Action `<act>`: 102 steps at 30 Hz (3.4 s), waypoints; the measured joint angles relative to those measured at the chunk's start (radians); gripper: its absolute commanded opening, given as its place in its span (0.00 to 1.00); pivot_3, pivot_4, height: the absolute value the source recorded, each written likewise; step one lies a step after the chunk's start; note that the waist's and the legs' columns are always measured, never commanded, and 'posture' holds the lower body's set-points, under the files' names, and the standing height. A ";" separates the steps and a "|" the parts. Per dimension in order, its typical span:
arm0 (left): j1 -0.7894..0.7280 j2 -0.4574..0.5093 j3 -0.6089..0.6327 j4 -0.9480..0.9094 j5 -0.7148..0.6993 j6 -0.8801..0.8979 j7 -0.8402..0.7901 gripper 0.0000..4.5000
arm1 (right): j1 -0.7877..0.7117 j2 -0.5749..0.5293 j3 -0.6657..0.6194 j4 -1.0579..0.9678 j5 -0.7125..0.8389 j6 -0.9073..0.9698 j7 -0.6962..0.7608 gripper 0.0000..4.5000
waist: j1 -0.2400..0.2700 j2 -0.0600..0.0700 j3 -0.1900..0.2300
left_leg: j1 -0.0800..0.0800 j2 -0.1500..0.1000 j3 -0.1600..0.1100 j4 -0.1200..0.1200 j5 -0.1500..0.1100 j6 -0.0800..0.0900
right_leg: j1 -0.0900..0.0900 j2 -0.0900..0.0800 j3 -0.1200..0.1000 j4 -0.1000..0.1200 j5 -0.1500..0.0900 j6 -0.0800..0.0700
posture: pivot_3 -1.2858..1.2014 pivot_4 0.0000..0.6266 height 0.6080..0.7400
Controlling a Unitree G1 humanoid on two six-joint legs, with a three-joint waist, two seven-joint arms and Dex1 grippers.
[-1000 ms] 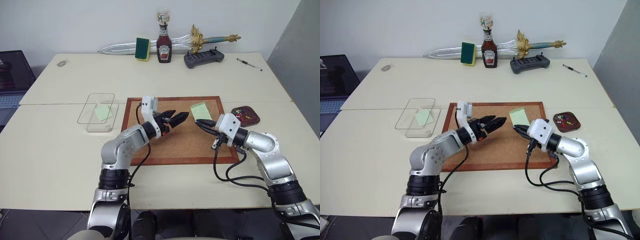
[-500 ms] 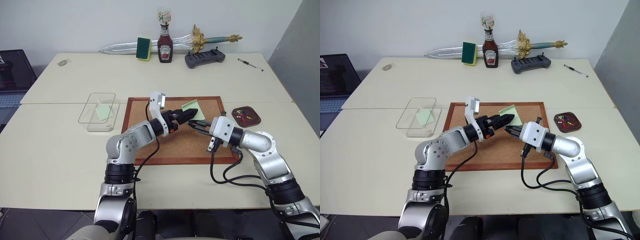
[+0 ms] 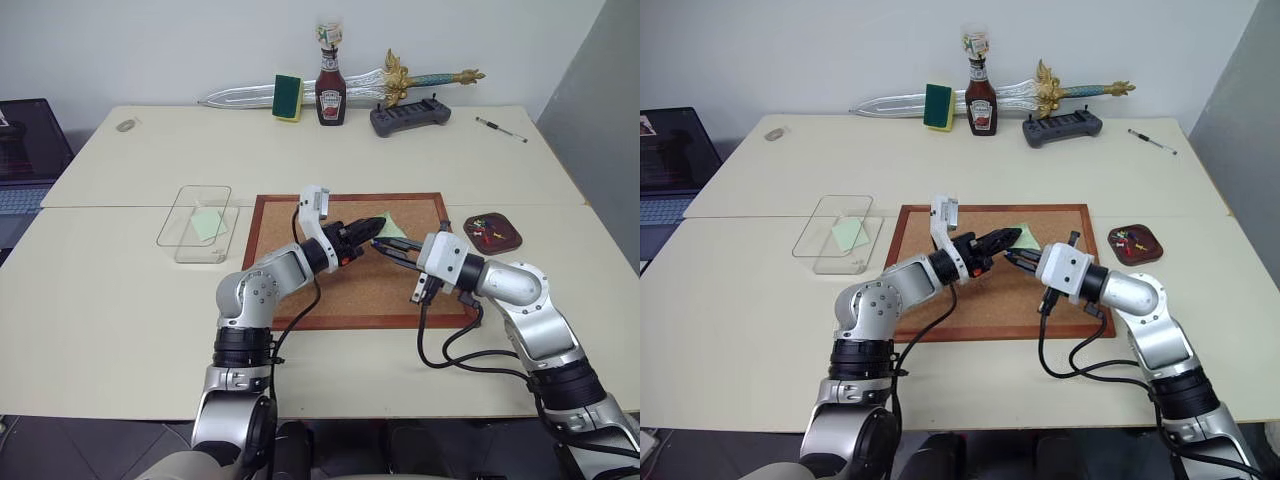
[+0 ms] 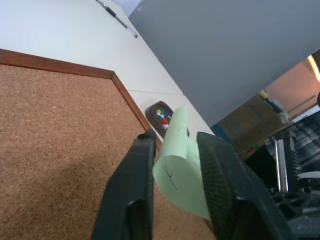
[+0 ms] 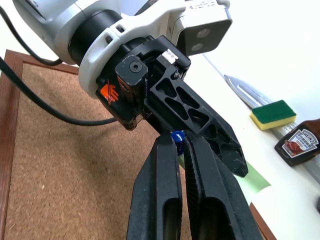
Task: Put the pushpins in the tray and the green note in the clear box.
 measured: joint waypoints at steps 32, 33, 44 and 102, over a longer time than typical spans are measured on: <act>-0.006 -0.029 0.092 0.009 -0.079 -0.063 0.153 0.01 | -0.021 0.052 -0.058 0.012 0.060 -0.036 -0.091 0.00 | 0.005 -0.004 0.002 | 0.000 0.000 0.000 0.000 0.000 0.000 | 0.000 0.000 0.000 0.000 0.000 0.000 | 0.52 0.24 1.00; -0.006 -0.029 0.091 0.012 -0.077 -0.069 0.154 0.01 | -0.020 0.054 -0.062 0.004 0.068 -0.025 -0.093 0.00 | 0.005 -0.004 0.002 | 0.000 0.000 0.000 0.000 0.000 0.000 | 0.000 0.000 0.000 0.000 0.000 0.000 | 0.52 0.24 1.00; 0.063 0.076 -0.027 -0.090 0.006 -0.112 0.078 0.01 | 0.049 0.056 -0.248 0.045 0.154 0.283 -0.251 0.00 | 0.006 -0.004 0.002 | -0.001 0.000 0.001 -0.001 0.000 0.000 | -0.001 0.000 0.001 0.000 0.000 0.000 | 0.52 0.24 1.00; 0.159 0.407 0.056 -0.373 0.175 -0.067 0.281 0.00 | -0.167 -0.028 -0.111 -0.004 0.342 0.506 0.057 0.99 | -0.022 -0.004 0.005 | 0.001 0.002 0.000 -0.001 -0.002 0.004 | -0.002 0.003 0.002 0.002 0.000 0.000 | 0.52 0.24 1.00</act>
